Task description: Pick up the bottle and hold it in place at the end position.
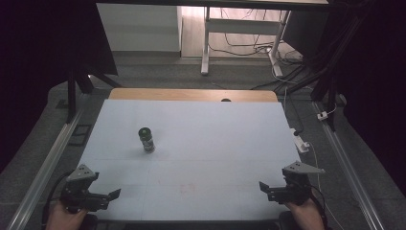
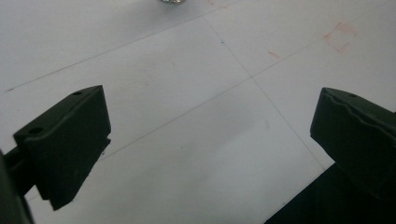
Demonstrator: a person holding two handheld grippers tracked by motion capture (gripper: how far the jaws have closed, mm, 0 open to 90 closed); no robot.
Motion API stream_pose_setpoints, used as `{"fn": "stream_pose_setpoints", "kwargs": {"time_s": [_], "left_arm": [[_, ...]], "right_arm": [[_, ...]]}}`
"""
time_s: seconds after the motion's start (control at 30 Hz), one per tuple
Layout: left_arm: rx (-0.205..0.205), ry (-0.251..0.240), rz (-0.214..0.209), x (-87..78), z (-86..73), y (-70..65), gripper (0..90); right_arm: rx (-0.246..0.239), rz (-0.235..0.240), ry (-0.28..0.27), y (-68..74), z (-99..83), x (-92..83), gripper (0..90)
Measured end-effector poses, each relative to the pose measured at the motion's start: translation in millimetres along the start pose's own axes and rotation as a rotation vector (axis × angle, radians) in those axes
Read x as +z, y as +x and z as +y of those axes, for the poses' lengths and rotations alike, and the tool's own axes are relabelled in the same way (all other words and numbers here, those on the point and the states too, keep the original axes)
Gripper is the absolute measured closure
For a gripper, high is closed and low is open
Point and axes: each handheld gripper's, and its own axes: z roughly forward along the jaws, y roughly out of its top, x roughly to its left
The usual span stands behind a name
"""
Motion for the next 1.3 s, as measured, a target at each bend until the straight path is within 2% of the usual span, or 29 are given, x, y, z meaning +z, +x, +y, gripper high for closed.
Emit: {"fn": "stream_pose_setpoints", "kwargs": {"time_s": [0.07,0.17,0.8,1.3], "left_arm": [[-0.008,0.001,-0.01,-0.2,-0.4,1.4,0.0],[-0.01,0.007,-0.021,0.3,-0.2,1.8,0.0],[-0.002,0.017,-0.025,1.0,0.6,0.8,0.0],[0.013,-0.022,-0.04,0.1,5.6,-0.2,0.0]], "right_arm": [[0.02,0.014,-0.004,-1.9,0.2,-0.3,0.0],[0.024,0.026,-0.003,-3.2,0.4,-0.1,0.0],[-0.008,0.053,0.012,-0.9,0.5,1.1,0.0],[-0.026,0.059,0.021,0.5,0.8,2.2,0.0]]}}
